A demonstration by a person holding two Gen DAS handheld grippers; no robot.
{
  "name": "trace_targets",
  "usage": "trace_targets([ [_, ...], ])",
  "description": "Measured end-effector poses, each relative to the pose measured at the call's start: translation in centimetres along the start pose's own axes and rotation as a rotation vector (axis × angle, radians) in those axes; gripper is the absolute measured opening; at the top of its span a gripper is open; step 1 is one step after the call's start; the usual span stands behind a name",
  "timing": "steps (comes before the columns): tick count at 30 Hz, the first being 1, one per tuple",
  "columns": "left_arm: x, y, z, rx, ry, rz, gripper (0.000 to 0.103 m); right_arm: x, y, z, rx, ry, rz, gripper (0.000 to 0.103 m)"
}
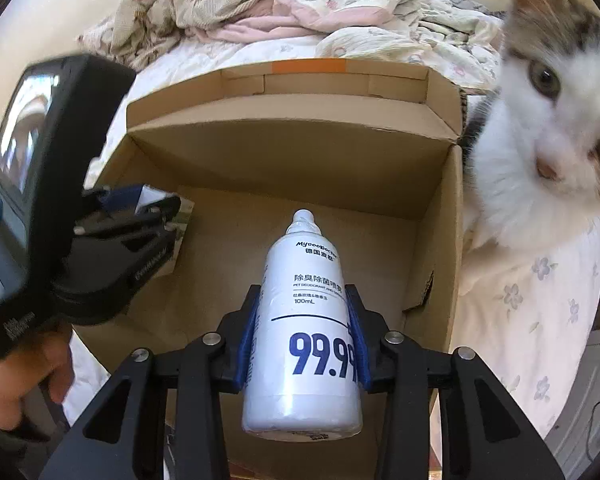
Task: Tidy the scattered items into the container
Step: 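Carry both held items into the cardboard box and open both grippers, then grasp the long red barcode box from the pile with the right gripper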
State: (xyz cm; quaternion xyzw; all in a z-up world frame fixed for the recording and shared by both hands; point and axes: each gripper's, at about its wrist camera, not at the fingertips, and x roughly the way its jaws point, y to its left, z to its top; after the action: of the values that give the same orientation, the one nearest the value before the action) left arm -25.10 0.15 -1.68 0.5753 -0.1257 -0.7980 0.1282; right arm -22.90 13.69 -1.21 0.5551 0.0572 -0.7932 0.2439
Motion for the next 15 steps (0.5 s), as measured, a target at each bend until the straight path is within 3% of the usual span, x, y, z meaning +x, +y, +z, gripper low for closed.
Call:
trace_targets([
  [1, -0.1, 0.0, 0.1, 0.006, -0.001, 0.011, 0.066, -0.1, 0.1, 0.0, -0.001, 0.003, 0.004, 0.051],
  [2, -0.3, 0.1, 0.1, 0.01, -0.008, 0.016, 0.078, -0.2, 0.1, 0.1, 0.0, 0.002, 0.003, 0.061],
  [4, -0.9, 0.3, 0.0, 0.011, -0.019, 0.003, 0.079, -0.7, 0.1, 0.2, -0.002, -0.016, -0.003, 0.067],
  [15, -5.8, 4.5, -1.8, -0.051, -0.088, -0.059, 0.079, -4.9, -0.5, -0.2, 0.075, -0.102, 0.049, 0.067],
])
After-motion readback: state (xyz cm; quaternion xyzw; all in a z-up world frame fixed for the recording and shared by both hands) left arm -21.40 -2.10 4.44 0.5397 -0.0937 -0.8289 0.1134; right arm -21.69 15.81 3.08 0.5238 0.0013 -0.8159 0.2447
